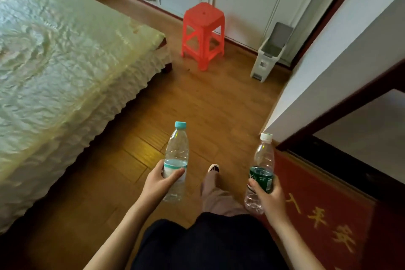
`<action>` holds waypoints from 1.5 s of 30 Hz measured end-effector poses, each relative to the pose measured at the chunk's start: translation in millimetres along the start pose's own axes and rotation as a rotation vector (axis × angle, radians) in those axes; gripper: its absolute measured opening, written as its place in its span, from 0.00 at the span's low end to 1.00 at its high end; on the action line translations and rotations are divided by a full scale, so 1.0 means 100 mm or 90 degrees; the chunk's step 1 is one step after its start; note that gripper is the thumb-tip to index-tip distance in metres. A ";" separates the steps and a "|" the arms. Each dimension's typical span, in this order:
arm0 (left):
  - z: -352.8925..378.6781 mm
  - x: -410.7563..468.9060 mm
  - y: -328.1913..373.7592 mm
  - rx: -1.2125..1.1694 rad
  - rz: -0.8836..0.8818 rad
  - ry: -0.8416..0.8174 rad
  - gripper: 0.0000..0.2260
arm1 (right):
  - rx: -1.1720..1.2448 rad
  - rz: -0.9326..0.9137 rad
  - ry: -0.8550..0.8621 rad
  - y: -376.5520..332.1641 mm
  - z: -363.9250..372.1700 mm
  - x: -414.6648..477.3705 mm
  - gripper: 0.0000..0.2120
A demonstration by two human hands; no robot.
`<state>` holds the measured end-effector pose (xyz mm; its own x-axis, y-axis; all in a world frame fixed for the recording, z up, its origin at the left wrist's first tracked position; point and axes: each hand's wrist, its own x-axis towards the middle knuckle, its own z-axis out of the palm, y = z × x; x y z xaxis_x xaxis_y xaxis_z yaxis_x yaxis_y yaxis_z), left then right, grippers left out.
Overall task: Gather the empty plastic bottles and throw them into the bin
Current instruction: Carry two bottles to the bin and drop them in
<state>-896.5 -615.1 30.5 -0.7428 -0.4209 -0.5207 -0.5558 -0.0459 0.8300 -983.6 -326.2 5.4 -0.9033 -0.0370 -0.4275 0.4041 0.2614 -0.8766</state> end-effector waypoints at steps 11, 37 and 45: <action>0.28 2.11 1.54 0.006 -0.016 0.045 0.15 | 0.010 -0.035 -0.037 -1.54 0.37 2.62 0.20; 1.62 7.41 5.35 0.188 0.075 -0.179 0.14 | 0.051 0.097 0.273 -3.51 0.39 7.00 0.22; 2.83 8.26 5.87 0.217 0.054 -0.205 0.10 | 0.081 0.151 0.307 -3.73 -0.23 8.29 0.22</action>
<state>-1942.2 -733.1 31.1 -0.8390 -0.1056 -0.5338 -0.5387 0.2989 0.7877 -1886.2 -432.3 -16.6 -0.7369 0.4629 -0.4927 0.5914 0.0883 -0.8015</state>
